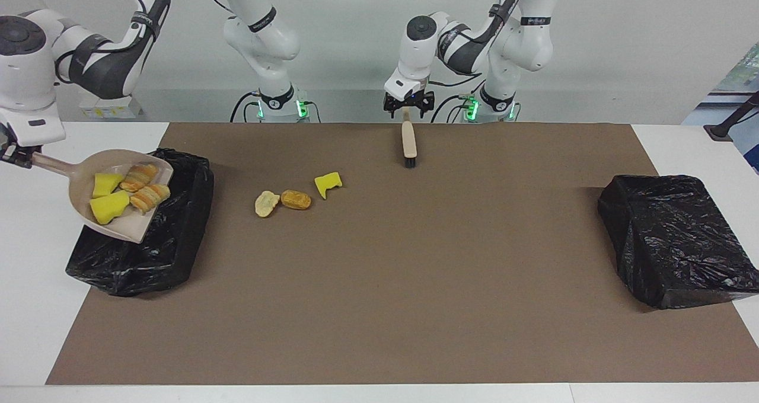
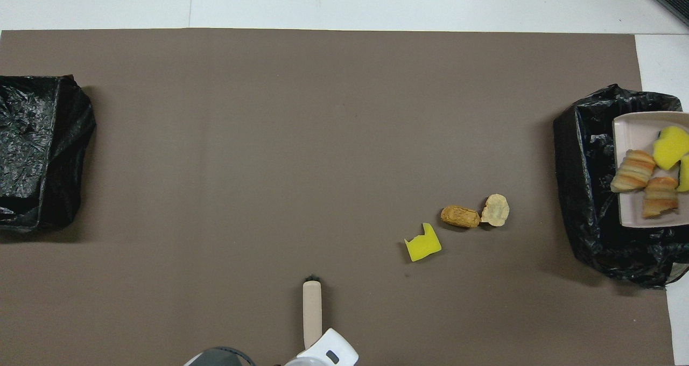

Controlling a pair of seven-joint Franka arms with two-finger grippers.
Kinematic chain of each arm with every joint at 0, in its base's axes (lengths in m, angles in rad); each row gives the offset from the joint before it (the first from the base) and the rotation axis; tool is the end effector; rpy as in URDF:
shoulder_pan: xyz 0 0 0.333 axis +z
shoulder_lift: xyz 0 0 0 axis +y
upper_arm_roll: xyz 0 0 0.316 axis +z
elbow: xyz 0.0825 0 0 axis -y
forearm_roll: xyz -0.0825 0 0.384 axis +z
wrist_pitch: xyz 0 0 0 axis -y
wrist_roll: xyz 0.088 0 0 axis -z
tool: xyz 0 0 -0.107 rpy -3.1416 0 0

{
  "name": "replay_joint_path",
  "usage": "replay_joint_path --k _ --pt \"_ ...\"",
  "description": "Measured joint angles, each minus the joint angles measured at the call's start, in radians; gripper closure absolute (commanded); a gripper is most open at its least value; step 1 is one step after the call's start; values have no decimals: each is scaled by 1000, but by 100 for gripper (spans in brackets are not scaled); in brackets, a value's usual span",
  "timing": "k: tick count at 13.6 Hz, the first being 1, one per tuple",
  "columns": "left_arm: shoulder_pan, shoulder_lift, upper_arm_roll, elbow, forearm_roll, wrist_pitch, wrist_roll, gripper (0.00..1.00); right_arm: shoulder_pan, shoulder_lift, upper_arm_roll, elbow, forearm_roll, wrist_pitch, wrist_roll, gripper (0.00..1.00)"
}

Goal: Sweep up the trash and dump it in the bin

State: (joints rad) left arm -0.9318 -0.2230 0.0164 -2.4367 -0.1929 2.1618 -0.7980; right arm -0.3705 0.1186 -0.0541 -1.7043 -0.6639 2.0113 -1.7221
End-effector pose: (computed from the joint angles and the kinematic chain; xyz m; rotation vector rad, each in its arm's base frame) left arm 0.2683 -0.3615 0.3844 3.0662 -0.0092 -0.2392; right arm 0.5518 -0.2878 0.5450 1.8809 1.8104 -0.6334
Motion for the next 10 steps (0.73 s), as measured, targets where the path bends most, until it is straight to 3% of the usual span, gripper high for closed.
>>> replay_joint_path --k 5,10 --pt "281 159 10 165 47 10 267 0 60 -6 14 5 -154 -59 25 100" --pt "544 219 11 216 165 12 546 0 78 -47 11 11 -189 -84 38 100"
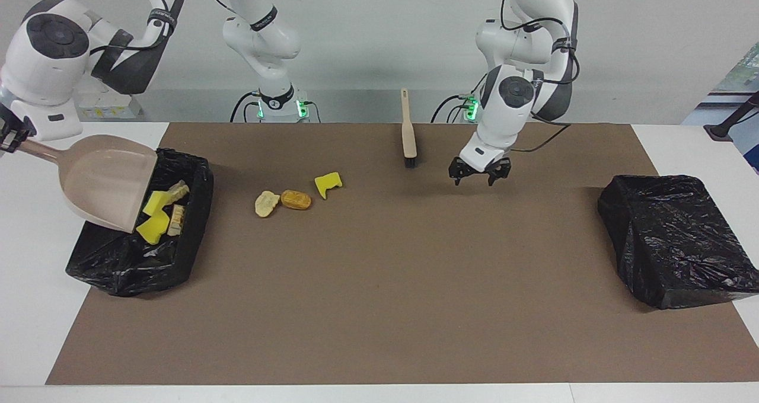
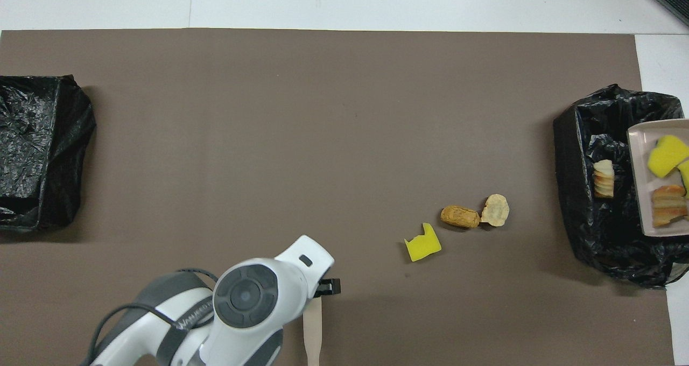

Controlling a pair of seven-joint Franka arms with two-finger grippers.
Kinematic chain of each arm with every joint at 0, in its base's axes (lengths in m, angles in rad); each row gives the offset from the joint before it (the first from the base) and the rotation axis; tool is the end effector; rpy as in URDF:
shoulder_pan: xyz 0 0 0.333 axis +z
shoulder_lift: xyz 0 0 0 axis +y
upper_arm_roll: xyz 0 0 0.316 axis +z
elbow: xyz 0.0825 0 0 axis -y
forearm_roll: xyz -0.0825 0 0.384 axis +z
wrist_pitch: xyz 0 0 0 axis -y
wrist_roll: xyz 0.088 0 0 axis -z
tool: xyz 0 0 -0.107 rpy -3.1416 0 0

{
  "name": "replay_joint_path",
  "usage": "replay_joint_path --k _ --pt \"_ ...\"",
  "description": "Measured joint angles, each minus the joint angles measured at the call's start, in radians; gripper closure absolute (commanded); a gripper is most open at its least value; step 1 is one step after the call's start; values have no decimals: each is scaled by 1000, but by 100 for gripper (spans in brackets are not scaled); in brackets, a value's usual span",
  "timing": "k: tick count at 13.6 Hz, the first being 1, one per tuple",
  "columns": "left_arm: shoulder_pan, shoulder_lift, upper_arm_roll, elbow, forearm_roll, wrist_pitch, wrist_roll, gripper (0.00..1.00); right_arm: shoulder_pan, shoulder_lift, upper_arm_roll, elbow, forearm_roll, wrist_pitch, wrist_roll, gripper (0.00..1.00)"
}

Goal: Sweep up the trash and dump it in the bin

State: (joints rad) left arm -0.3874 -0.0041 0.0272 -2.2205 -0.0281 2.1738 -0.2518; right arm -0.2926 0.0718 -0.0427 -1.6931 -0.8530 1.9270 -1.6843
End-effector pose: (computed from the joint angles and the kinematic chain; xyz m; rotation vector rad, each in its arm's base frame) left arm 0.4871 -0.1846 0.3735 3.1284 -0.1440 -0.0744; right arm 0.5556 -0.2482 0.5813 1.7150 1.7587 -0.8041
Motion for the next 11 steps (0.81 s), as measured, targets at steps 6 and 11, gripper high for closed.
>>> replay_joint_path --k 6,11 --pt "258 -3 2 208 28 -103 318 0 -32 -8 -14 1 89 -1 0 100" --pt "304 -20 6 553 28 -502 391 0 -2 -9 7 -3 321 -66 2 100"
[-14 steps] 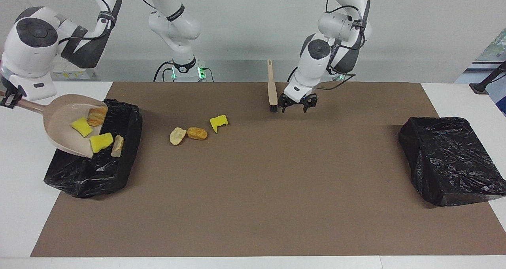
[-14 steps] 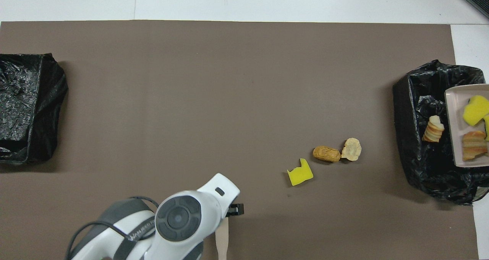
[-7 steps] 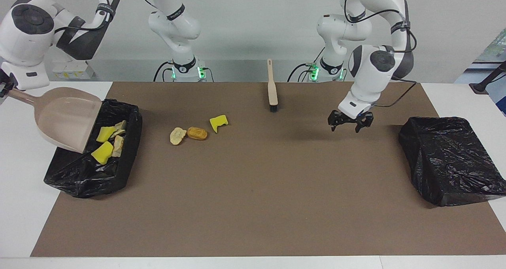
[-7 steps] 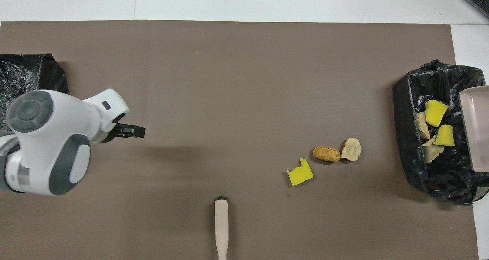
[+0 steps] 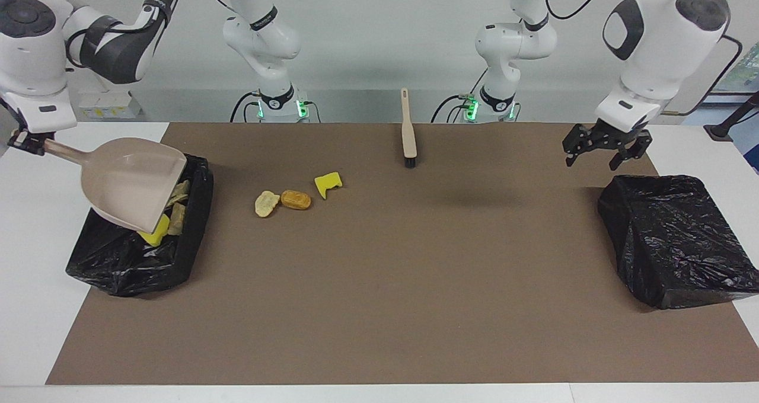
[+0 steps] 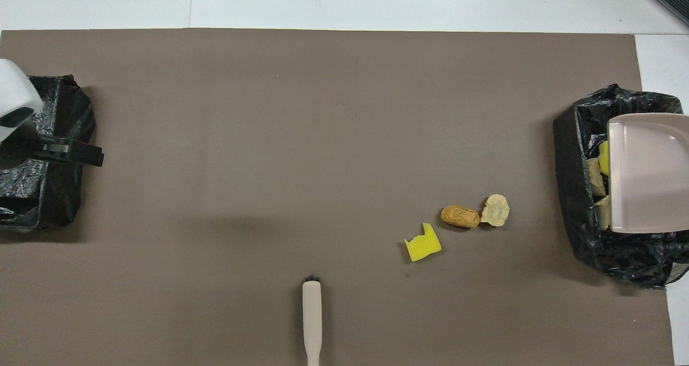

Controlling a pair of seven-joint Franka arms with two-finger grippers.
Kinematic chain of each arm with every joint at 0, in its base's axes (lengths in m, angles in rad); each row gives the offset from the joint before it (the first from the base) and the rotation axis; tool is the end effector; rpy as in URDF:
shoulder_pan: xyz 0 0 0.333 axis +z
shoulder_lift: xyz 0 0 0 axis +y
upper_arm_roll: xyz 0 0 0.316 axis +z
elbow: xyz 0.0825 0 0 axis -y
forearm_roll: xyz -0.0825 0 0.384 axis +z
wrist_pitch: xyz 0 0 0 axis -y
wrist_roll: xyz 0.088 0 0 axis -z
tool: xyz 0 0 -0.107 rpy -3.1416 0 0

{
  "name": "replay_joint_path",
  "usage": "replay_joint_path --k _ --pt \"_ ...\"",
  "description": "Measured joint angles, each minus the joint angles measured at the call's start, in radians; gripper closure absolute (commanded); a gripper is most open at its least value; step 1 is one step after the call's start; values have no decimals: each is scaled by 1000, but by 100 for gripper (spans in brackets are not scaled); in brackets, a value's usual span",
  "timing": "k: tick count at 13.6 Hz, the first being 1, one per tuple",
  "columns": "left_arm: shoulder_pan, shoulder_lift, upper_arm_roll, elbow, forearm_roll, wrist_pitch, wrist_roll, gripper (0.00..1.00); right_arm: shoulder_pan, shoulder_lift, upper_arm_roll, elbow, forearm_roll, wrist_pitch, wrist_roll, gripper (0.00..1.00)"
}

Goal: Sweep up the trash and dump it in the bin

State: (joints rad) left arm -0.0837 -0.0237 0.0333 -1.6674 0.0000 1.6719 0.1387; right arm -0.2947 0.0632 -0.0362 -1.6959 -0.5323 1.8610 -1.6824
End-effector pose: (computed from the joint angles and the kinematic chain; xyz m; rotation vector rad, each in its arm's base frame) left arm 0.5543 -0.0278 0.6007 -3.1268 0.2965 -0.0443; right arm 0.5505 -0.2300 0.5655 2.0148 1.8414 -0.5390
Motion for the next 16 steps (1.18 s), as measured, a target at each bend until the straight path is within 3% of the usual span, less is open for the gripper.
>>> replay_joint_path --k 4,9,16 --pt "2 -10 2 147 0 -176 0 0 118 -5 10 -62 100 -31 196 100" --pt "2 -42 2 152 0 -219 0 0 284 0 16 -169 236 -30 648 100" --pt "2 -42 2 152 0 -220 0 0 562 20 18 -230 417 -7 1417 100"
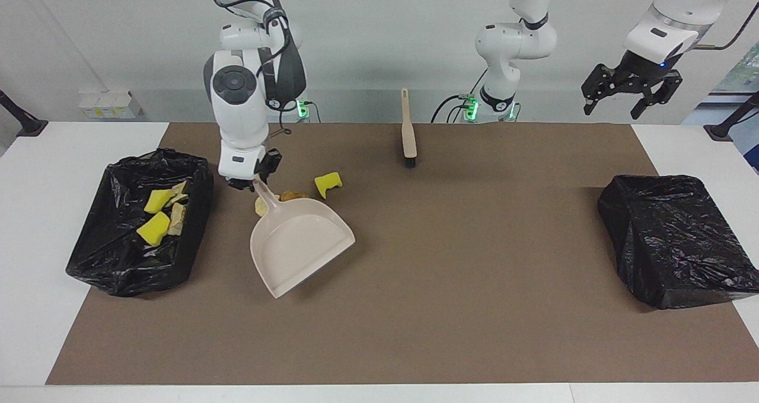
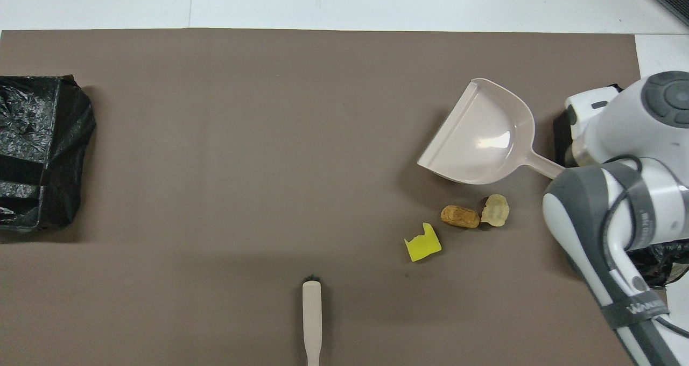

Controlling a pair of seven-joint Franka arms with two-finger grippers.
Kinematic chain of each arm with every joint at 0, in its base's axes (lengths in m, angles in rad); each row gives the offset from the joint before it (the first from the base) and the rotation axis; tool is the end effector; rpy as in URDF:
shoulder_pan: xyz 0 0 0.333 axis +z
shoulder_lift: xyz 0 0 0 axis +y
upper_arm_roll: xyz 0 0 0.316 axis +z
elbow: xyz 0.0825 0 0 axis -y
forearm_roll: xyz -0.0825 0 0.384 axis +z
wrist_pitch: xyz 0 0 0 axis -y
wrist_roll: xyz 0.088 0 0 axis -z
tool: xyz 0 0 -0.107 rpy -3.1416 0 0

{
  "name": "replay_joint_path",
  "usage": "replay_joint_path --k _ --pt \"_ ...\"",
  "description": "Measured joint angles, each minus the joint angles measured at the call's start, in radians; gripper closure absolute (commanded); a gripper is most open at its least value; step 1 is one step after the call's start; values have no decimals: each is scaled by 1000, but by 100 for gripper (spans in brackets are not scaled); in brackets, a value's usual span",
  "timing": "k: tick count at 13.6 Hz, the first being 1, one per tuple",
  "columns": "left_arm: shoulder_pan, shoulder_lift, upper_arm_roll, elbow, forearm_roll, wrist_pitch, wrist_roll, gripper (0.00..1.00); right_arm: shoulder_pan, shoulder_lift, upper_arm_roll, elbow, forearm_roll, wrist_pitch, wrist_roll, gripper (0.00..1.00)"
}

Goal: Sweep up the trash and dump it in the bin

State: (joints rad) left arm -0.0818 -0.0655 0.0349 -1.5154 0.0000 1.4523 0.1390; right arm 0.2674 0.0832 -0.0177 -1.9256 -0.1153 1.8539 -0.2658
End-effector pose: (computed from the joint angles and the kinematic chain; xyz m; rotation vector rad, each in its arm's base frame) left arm 0.5206 -0.0237 0.6751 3.1258 -0.2915 0.0039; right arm 0.5466 0.1303 0.4341 2.9081 0.8304 -0.2360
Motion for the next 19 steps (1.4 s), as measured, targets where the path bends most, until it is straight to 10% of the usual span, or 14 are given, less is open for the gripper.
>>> replay_joint_path --k 9,19 --pt "0 0 0 0 0 0 0 0 331 161 1 80 147 172 714 100" --pt "0 0 0 0 0 0 0 0 456 405 0 326 212 188 934 94"
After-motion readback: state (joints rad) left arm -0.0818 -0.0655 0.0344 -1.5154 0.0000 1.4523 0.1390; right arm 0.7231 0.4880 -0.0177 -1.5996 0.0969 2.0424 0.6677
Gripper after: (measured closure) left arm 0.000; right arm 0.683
